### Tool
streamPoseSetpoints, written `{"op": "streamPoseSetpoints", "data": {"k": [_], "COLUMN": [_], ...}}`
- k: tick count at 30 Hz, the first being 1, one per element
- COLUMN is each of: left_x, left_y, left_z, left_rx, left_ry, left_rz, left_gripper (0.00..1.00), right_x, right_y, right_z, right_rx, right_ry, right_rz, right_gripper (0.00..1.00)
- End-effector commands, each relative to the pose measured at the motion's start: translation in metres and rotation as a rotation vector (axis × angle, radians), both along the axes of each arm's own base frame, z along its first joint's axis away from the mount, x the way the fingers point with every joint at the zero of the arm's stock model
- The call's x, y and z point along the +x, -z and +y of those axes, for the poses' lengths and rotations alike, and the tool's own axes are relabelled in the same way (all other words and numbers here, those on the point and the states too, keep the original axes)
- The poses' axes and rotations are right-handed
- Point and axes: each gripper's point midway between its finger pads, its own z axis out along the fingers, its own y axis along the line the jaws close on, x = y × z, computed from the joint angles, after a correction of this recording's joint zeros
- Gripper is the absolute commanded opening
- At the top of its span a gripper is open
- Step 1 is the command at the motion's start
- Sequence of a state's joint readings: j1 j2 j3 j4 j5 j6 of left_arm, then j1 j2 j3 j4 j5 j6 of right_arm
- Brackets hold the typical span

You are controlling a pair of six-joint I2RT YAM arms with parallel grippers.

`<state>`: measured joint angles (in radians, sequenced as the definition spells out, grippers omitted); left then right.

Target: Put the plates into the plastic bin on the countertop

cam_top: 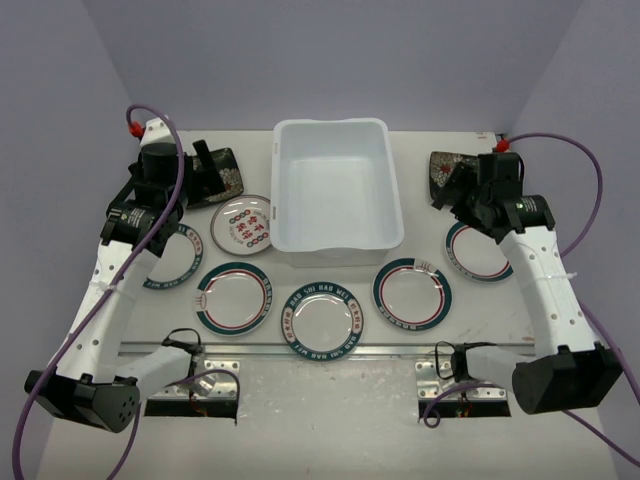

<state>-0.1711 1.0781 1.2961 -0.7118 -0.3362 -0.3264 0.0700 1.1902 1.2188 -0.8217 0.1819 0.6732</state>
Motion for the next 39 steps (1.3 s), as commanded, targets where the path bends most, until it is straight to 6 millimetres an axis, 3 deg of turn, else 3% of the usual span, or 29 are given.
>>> {"op": "streamPoseSetpoints", "data": {"k": [1, 4, 6, 10, 13, 20, 24, 31, 36, 39], "left_x": [-0.005, -0.007, -0.007, -0.007, -0.011, -0.028, -0.033, -0.032, -0.028, -0.027], "left_y": [-0.023, -0.022, -0.023, -0.027, -0.029, -0.022, -0.018, -0.007, -0.004, -0.001], "left_z": [-0.006, -0.007, -0.011, -0.022, -0.024, -0.009, -0.005, -0.006, -0.005, -0.004], "left_rx": [-0.018, -0.028, -0.051, -0.097, -0.109, -0.086, -0.083, -0.081, -0.076, -0.069], "left_ry": [0.028, 0.031, 0.042, 0.085, 0.093, 0.032, 0.013, 0.011, 0.006, 0.001], "left_rz": [-0.060, -0.054, -0.057, -0.072, -0.079, -0.092, -0.085, -0.062, -0.048, -0.039], "left_gripper": [1.00, 1.00, 1.00, 1.00, 1.00, 1.00, 1.00, 1.00, 1.00, 1.00], "right_x": [0.006, 0.007, 0.018, 0.050, 0.079, 0.131, 0.148, 0.175, 0.181, 0.185], "right_y": [-0.002, 0.011, 0.012, 0.014, 0.032, 0.065, 0.095, 0.147, 0.174, 0.191], "right_z": [-0.016, -0.023, -0.018, -0.016, -0.014, -0.044, -0.053, -0.058, -0.063, -0.066], "right_rx": [-0.005, 0.040, 0.083, 0.191, 0.347, 0.487, 0.586, 0.609, 0.607, 0.611], "right_ry": [0.162, 0.293, 0.297, 0.367, 0.482, 0.745, 0.873, 0.935, 0.978, 0.999], "right_rz": [-0.068, -0.087, -0.122, -0.168, -0.158, -0.206, -0.222, -0.184, -0.144, -0.129], "right_gripper": [0.99, 0.99, 0.99, 0.99, 0.99, 0.99, 0.99, 0.99, 0.99, 0.93]}}
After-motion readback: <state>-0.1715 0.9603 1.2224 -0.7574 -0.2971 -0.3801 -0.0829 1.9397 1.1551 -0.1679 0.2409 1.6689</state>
